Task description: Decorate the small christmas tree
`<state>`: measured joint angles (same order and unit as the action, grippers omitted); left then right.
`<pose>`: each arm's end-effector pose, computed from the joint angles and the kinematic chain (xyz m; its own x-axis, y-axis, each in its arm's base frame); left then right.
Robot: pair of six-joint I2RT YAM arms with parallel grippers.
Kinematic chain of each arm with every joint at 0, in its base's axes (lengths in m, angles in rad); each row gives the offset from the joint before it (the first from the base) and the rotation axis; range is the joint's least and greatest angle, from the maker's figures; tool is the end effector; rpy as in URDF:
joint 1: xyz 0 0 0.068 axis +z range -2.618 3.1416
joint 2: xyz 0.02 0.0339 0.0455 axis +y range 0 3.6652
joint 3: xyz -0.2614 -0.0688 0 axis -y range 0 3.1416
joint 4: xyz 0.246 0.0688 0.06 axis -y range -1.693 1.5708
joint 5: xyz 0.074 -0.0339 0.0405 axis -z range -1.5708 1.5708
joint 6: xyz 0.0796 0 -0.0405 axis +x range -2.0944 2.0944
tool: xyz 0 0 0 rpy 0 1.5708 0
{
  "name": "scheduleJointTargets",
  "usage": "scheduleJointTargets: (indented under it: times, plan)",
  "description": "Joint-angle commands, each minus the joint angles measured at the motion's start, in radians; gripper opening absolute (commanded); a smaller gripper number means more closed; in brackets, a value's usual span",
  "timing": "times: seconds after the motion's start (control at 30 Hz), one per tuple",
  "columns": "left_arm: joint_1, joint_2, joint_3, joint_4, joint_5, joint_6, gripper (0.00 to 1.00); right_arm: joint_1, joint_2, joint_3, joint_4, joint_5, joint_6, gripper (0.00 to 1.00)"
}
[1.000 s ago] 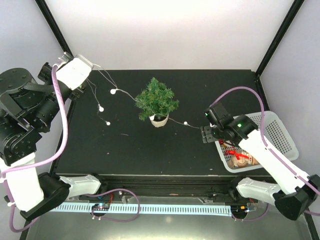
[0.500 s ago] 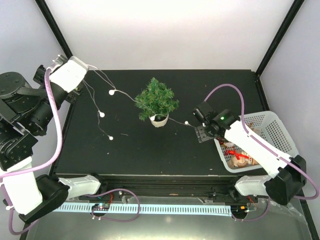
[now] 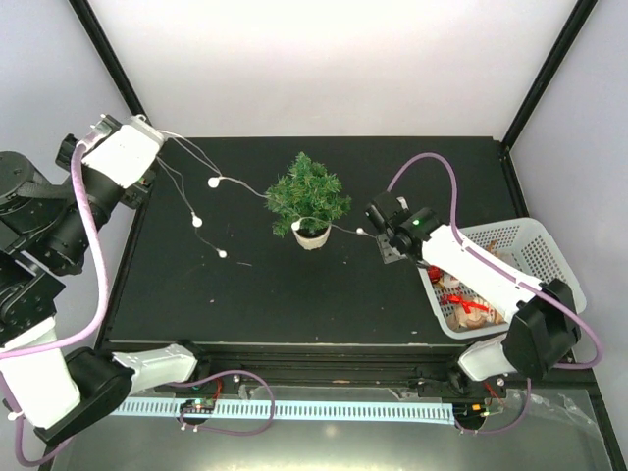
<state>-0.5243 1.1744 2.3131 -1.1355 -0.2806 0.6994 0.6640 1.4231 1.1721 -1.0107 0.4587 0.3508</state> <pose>0.1133 -0.0400 0.6036 0.1575 0.6235 -0.7658 0.1829 0.7436 0.6431 0.2414 0.1442 0.2306 -0.8580 -0.2801 -0.4306 -0.1615 0.9428 -0.2916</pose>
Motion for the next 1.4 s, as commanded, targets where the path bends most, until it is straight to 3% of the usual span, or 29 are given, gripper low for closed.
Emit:
scheduleJointTargets:
  times: [0.0, 0.33, 0.4, 0.53, 0.77, 0.97, 1.1, 1.2, 1.37]
  plan:
    - [0.008, -0.016, 0.002, 0.005, 0.008, -0.009, 0.02, -0.017, 0.035, -0.004, 0.101, 0.042, 0.005, 0.63]
    - [0.008, -0.040, -0.008, 0.008, 0.014, -0.020, 0.02, -0.076, 0.063, 0.001, 0.177, -0.023, 0.010, 0.08]
    - [0.008, -0.046, -0.013, 0.008, 0.011, -0.020, 0.02, -0.078, 0.047, 0.006, 0.181, -0.010, 0.014, 0.01]
    - [0.009, -0.062, -0.029, 0.017, 0.007, -0.020, 0.02, -0.079, 0.018, 0.007, 0.174, 0.022, 0.019, 0.03]
    - [0.010, -0.080, -0.032, 0.020, 0.004, -0.015, 0.01, -0.081, 0.024, -0.006, 0.160, 0.105, 0.041, 0.31]
    - [0.010, -0.091, -0.033, 0.012, 0.008, -0.028, 0.02, -0.081, 0.043, -0.019, 0.211, 0.104, 0.050, 0.46]
    - [0.015, -0.103, -0.032, 0.008, 0.026, -0.037, 0.02, -0.082, 0.071, -0.022, 0.242, 0.096, 0.053, 0.50]
    - [0.019, -0.110, -0.033, 0.003, 0.036, -0.045, 0.02, -0.082, 0.074, -0.032, 0.278, 0.070, 0.049, 0.46]
    - [0.028, -0.120, -0.038, -0.007, 0.054, -0.061, 0.02, -0.084, 0.022, -0.045, 0.336, 0.027, 0.042, 0.06]
